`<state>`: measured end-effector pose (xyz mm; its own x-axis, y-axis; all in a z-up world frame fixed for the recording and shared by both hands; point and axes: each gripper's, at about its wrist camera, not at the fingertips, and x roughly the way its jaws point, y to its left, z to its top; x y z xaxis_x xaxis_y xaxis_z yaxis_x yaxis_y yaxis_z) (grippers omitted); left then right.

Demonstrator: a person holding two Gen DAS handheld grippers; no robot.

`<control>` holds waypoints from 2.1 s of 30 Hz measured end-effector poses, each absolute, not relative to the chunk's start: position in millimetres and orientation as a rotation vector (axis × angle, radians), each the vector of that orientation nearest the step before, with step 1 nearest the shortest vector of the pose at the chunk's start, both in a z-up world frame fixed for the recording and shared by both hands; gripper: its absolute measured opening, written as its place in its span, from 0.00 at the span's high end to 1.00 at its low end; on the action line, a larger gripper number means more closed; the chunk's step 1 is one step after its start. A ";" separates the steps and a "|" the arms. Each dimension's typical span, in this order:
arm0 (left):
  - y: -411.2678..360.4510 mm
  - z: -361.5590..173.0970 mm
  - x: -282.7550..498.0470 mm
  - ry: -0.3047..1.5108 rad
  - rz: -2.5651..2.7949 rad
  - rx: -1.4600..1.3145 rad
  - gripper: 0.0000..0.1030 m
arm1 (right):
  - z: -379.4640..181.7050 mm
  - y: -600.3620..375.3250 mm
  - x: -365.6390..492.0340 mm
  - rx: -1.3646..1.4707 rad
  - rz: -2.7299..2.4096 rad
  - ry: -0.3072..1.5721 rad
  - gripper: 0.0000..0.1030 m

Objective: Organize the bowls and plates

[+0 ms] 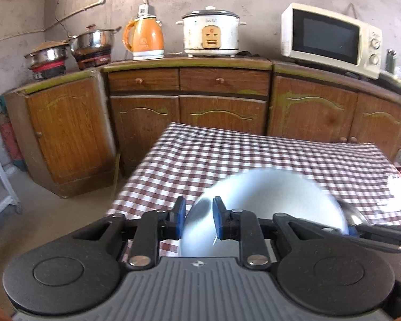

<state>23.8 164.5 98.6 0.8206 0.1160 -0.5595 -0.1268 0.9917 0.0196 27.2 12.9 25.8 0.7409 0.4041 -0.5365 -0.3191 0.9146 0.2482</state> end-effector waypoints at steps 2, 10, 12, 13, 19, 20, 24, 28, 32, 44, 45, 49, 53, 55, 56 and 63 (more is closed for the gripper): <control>165.5 98.4 22.7 0.601 0.108 -0.043 0.92 | 22.9 8.6 26.0 0.169 0.414 0.633 0.81; 165.9 54.0 30.9 0.705 0.080 -0.086 0.95 | -21.9 3.5 37.7 0.226 0.432 0.745 0.79; 167.5 48.8 30.9 0.715 0.074 -0.085 0.95 | -29.1 5.7 40.1 0.219 0.449 0.766 0.78; 168.9 47.1 31.0 0.718 0.068 -0.095 0.95 | -31.8 7.0 40.0 0.212 0.448 0.767 0.78; 168.2 35.7 30.4 0.735 0.057 -0.095 0.95 | -43.5 8.4 43.8 0.232 0.471 0.786 0.78; 167.7 32.9 29.2 0.740 0.052 -0.098 0.95 | -46.5 8.3 42.8 0.228 0.468 0.790 0.78; 163.1 27.1 23.1 0.738 0.035 -0.080 0.93 | -61.9 2.7 39.7 0.247 0.461 0.830 0.79; 168.8 25.5 17.9 0.739 0.043 -0.077 0.93 | -71.6 -5.4 33.1 0.253 0.453 0.837 0.79; 181.6 21.9 9.6 0.768 0.068 -0.059 0.90 | -74.2 -16.1 33.8 0.296 0.449 0.845 0.78; 190.1 -12.1 -2.6 0.866 0.043 -0.102 0.73 | -80.7 -27.2 37.1 0.333 0.424 0.858 0.80; 192.0 -10.4 -5.1 0.858 0.041 -0.120 0.73 | -82.3 -29.6 36.8 0.334 0.420 0.860 0.80; 195.2 -1.0 -17.6 0.819 0.009 -0.148 0.71 | -87.7 -37.7 36.2 0.345 0.409 0.872 0.82; 206.9 5.0 -27.3 0.809 -0.020 -0.216 0.47 | -90.7 -42.0 34.4 0.348 0.398 0.882 0.82; 212.8 9.5 -33.1 0.780 -0.056 -0.277 0.20 | -91.1 -42.2 34.5 0.350 0.395 0.885 0.84; 210.4 10.8 -34.3 0.774 -0.049 -0.263 0.20 | -90.7 -41.2 35.0 0.350 0.395 0.887 0.84; 192.4 -13.5 -11.1 0.874 -0.114 -0.254 0.38 | -89.0 -40.0 33.1 0.335 0.390 0.880 0.84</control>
